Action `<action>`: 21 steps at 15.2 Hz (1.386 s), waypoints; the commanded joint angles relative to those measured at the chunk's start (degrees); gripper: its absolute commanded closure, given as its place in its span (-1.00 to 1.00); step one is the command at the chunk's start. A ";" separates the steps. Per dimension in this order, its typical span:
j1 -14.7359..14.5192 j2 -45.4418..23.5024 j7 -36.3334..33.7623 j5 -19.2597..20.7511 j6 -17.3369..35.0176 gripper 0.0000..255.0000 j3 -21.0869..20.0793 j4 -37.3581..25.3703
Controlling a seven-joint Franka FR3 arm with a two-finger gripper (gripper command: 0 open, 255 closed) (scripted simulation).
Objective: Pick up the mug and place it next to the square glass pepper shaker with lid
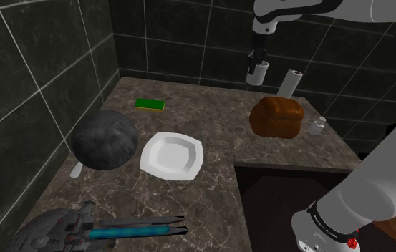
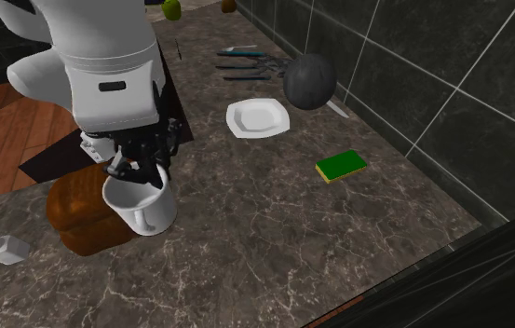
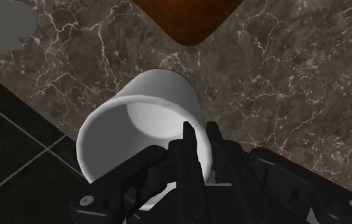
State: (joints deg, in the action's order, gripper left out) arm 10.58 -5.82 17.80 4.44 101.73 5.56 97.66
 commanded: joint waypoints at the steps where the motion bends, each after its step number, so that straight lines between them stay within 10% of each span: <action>1: 1.42 1.33 2.64 0.10 0.40 1.00 1.18 1.49; 21: 15.12 2.20 29.08 -0.42 3.46 1.00 13.96 3.23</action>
State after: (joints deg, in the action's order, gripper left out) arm 24.99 -2.96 45.37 4.29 105.38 18.90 101.84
